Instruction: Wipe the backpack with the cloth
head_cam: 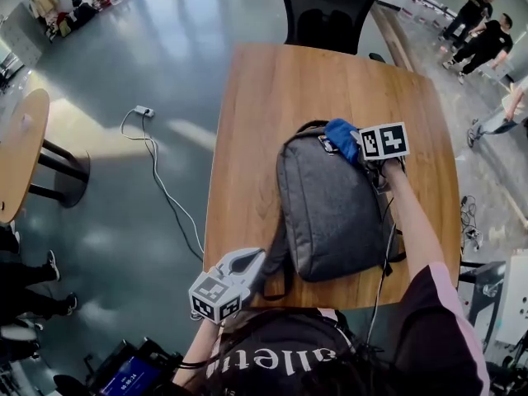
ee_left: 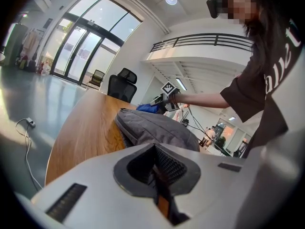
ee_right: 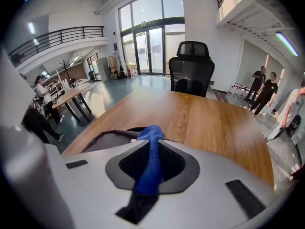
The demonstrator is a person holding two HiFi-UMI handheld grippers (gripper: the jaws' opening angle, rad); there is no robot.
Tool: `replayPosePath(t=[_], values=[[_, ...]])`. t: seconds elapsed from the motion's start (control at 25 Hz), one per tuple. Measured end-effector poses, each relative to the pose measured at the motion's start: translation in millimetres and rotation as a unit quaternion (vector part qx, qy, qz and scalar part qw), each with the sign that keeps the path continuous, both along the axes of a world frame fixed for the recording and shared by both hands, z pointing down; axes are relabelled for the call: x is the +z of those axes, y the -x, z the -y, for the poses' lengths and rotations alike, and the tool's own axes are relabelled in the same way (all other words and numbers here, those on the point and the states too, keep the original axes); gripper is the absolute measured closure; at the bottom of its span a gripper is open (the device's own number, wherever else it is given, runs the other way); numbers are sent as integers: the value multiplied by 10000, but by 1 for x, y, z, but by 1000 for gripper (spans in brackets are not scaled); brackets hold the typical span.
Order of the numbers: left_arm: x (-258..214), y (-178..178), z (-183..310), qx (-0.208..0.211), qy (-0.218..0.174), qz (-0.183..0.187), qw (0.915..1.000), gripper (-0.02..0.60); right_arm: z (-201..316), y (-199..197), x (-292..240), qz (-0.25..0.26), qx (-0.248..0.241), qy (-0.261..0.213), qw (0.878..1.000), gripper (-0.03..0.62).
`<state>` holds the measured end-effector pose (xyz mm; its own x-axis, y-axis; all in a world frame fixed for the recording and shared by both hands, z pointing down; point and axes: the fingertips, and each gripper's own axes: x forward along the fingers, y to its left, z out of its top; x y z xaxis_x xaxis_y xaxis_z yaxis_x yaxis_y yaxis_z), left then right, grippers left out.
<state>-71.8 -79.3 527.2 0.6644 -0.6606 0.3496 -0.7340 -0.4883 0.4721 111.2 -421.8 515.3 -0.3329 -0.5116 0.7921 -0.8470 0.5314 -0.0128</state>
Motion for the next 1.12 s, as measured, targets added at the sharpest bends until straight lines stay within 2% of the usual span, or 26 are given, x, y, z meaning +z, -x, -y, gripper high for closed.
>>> replayPosePath(t=[0.2,0.48,0.6,0.72,1.12], values=[[0,-4,-1,89,38,61,9999,580,6,-54,0,159,645,-10,9978,533],[-5,1,1,-16,0,126,9999,580,-6,-111,7,415,1359,49,9898,533],[-3,4,1,-16,20,157,9999,580,-15,-116,0,615,1389,-40,9884,533],[-4,3,1,19,-10,161,9999,580,-33,-113,-15,1037,1368,-244,9848,533],[-12,-8,-4,311,-221,85,9992,580,-144,-107,-82,2108,1550,-1054,9594,533]])
